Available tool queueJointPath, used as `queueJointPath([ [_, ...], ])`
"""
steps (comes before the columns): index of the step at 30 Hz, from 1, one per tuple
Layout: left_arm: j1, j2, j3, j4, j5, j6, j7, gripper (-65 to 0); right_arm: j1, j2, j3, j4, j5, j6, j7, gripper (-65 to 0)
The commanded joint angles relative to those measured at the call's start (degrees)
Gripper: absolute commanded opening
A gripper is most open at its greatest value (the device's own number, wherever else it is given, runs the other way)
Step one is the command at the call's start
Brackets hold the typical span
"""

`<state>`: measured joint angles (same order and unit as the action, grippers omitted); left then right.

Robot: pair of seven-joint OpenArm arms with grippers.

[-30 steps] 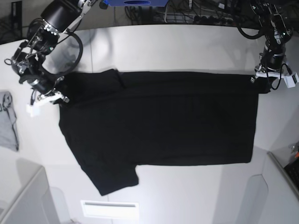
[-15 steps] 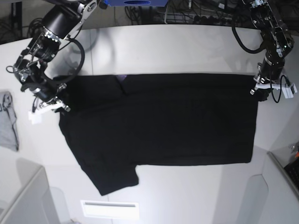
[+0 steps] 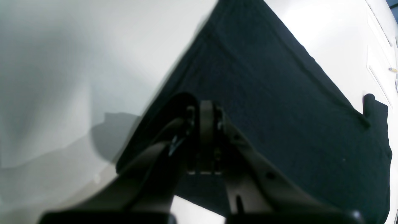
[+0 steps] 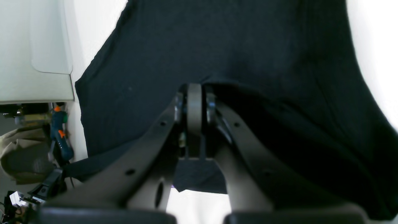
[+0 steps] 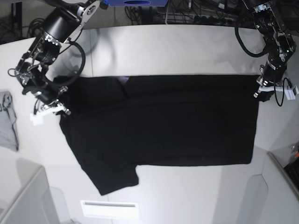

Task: Fold the T-shirt properly
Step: 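Lift the shoulder corners and drag the shirt toward the robot, then pull the held shoulders further toward the robot, flattening the shirt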

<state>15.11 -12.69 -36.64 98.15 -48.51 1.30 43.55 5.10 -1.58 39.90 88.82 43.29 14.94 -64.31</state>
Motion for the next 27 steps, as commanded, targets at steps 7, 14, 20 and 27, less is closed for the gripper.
queueJointPath([
  [7, -1.4, -0.9, -0.2, 0.8, -0.8, -0.4, -1.2, -65.0, 1.2, 0.5, 0.0, -0.5, 1.4, -2.2, 0.9, -65.0],
  [14, -1.5, -0.9, -0.3, 0.8, -0.8, -0.4, -1.4, -65.0, 1.2, 0.6, 0.0, -0.2, 1.4, -2.4, 0.9, -44.6],
  [20, -2.7, -0.9, -0.5, 0.8, -0.8, -0.4, -1.6, -33.1, 0.9, 0.4, 0.5, 0.5, 1.7, -2.5, 0.9, -37.2],
  [27, -2.0, -0.4, -6.8, 3.3, -1.2, -0.5, -1.2, -12.3, -5.1, -2.1, 0.8, 14.8, 1.6, -2.5, 1.3, -37.2],
])
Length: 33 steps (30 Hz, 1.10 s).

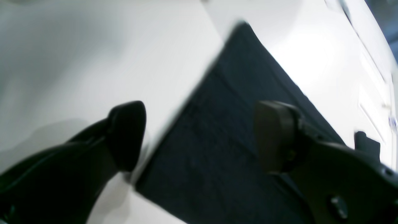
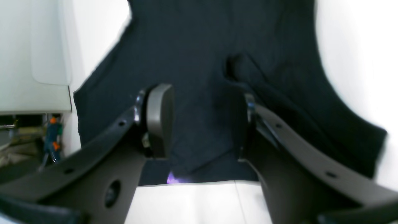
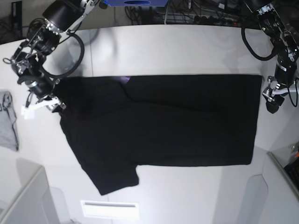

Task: Fold the T-shirt properly
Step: 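Pull the held shoulders further toward the robot, flattening the shirt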

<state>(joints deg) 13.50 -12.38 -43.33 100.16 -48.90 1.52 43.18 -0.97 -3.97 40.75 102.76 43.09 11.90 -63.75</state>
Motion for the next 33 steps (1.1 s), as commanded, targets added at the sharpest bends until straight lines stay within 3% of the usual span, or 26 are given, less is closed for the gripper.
queueJointPath([
  [1, 1.0, -0.3, -1.1, 2.1, -0.8, -0.8, -0.8, -12.3, -0.9, -0.2, -0.1, 3.9, 1.8, 0.5, 1.6, -37.2],
  [3, 4.3, 1.0, -3.1, 3.0, -0.8, -0.8, -0.8, -12.3, -4.8, -1.7, -0.1, 8.4, 1.8, 0.2, 3.7, -37.2],
  [7, 9.0, 3.3, -6.3, 1.9, -0.8, -1.5, -0.9, -12.5, -11.6, -3.3, -0.3, 10.3, 2.1, -6.1, 7.5, -36.5],
  [9, 10.5, 4.1, -7.2, 1.1, -0.8, -5.2, -0.9, -12.5, -13.8, -3.5, -0.6, 9.7, 2.1, -7.7, 9.3, -36.5],
  [12, 11.2, 4.2, -7.5, -1.1, -0.5, -9.5, -0.9, -12.5, -15.3, -3.7, -0.6, 7.5, 2.1, -7.9, 11.0, -36.2],
  [16, 10.9, 3.9, -7.5, -5.1, -0.5, -9.7, -0.9, -12.5, -15.6, -3.7, -0.2, 2.4, 2.1, -7.9, 11.7, -30.6],
  [33, 7.6, 3.8, -7.0, -6.6, -0.4, -9.7, -0.8, -12.5, -12.9, -2.8, -0.3, -11.0, 1.7, -8.2, 19.0, -30.6],
])
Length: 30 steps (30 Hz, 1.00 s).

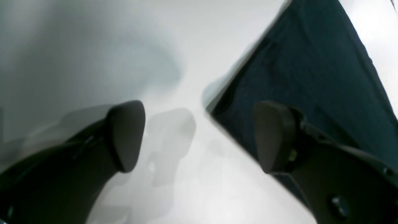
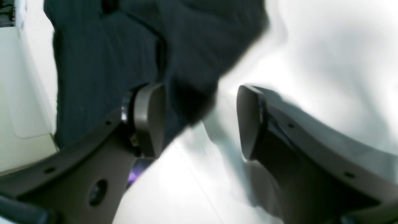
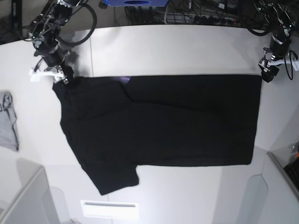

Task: Fold the T-shirt properly
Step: 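Pull the held shoulders further toward the robot, flattening the shirt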

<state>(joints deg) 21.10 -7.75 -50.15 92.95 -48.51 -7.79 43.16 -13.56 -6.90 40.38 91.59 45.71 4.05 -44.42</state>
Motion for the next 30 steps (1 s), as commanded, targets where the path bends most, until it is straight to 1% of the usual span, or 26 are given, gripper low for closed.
queueJointPath([
  [1, -0.3, -0.8, 0.0, 0.4, -0.8, -0.4, -0.8, -12.7, 0.0, 0.1, 0.1, 0.1, -0.9, -0.3, -0.4, -30.6],
  [5, -1.5, -0.9, 3.0, -1.7, -0.8, -0.3, -1.1, -12.7, 0.2, 0.1, 0.0, 0.0, -0.9, -0.3, -0.5, -30.8],
  [13, -4.9, -1.0, 6.0, -6.0, -0.8, -0.2, -1.2, -12.7, 0.3, 0.4, 0.1, 0.0, -0.9, -0.3, -0.3, -30.8],
  [15, -5.8, -1.0, 6.2, -7.0, -0.8, -0.2, -1.1, -13.8, 0.3, 0.7, 0.1, 0.0, -0.9, -0.3, 0.8, -30.8],
  [16, -5.9, -1.0, 6.2, -7.5, -0.8, -0.2, -1.1, -16.5, 0.3, 0.7, 0.1, 0.0, -0.9, -0.3, 1.4, -30.9],
  [17, -5.9, -1.0, 6.2, -7.7, -0.8, -0.2, -1.2, -21.1, 0.2, 0.8, 0.1, 0.0, -0.9, -0.3, 2.0, -30.9],
  [20, -6.8, -1.0, 6.3, -8.1, -0.8, -0.2, -1.2, -37.5, 0.2, 1.0, 0.1, 0.0, -0.9, -0.3, 2.4, -30.9],
  [21, -7.0, -1.0, 6.3, -8.2, -0.4, -0.2, -1.2, -44.1, 0.2, 1.0, 0.1, 0.0, -0.9, -0.3, 2.4, -30.9],
  [23, -7.7, -1.0, 6.3, -8.9, 2.0, -0.2, -1.1, -54.0, 0.3, 1.0, 0.0, -0.1, -0.9, -0.3, 2.4, -30.9],
  [24, -8.3, -0.9, 6.3, -8.9, 3.6, -0.2, -1.1, -57.8, 0.3, 1.0, -0.1, -0.1, -0.9, -0.3, 2.4, -30.9],
  [27, -9.3, -0.6, 6.3, -9.4, 6.9, -0.2, -1.1, -64.8, 0.8, 0.8, 0.1, -0.1, -0.9, -0.2, 2.4, -30.9],
  [30, -9.5, -0.6, 6.3, -9.4, 7.4, -0.3, -0.9, -65.0, 1.3, 0.9, 0.2, -0.6, -0.9, -0.2, 2.4, -31.1],
])
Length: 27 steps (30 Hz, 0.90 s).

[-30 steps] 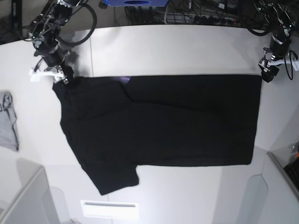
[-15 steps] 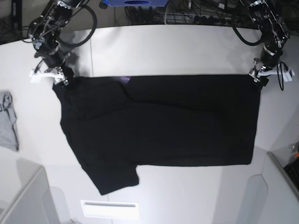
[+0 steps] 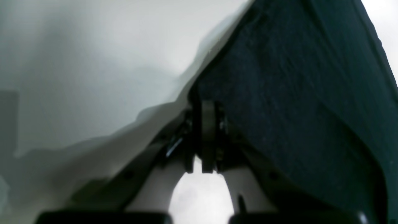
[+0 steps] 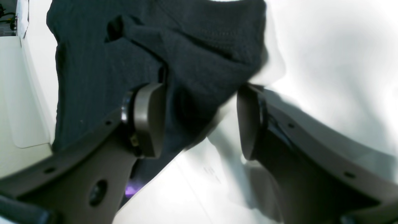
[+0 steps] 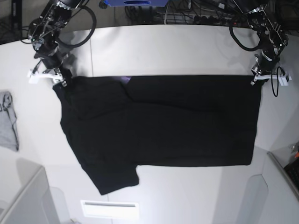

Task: Fold the T-shirt properly
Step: 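Pull the held shoulders further toward the robot, flattening the shirt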

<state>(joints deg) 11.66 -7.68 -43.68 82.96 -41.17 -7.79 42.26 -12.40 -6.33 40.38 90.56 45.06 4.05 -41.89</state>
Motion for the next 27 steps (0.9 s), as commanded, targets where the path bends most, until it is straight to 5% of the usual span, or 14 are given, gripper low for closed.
queueJointPath([
  [1, 0.0, -0.6, -0.1, 0.6, 0.1, -0.3, 0.0, -65.0, 0.4, 0.4, 0.2, -0.1, -0.3, -0.2, -0.1, -31.2],
  [3, -0.1, -0.6, -0.1, 0.6, 0.1, -0.3, 0.0, -65.0, 0.7, 0.4, 0.2, -1.1, -0.3, -0.1, 0.2, -35.7],
  [9, 0.3, -1.0, -0.1, 0.6, 0.1, -0.3, 0.0, -65.0, 0.5, 0.7, 0.1, -3.1, -0.2, 1.2, 3.5, -65.0],
  [12, 0.5, -1.1, -0.1, 0.6, 0.1, -0.4, 0.1, -65.0, 0.5, 1.3, 0.2, -3.1, -0.1, 3.5, 3.4, -65.0],
  [27, 7.6, -1.5, -0.7, 3.2, 0.0, -0.5, 0.1, -65.0, -5.8, 1.3, 0.0, 1.5, 0.0, 3.7, 3.0, -65.0],
])
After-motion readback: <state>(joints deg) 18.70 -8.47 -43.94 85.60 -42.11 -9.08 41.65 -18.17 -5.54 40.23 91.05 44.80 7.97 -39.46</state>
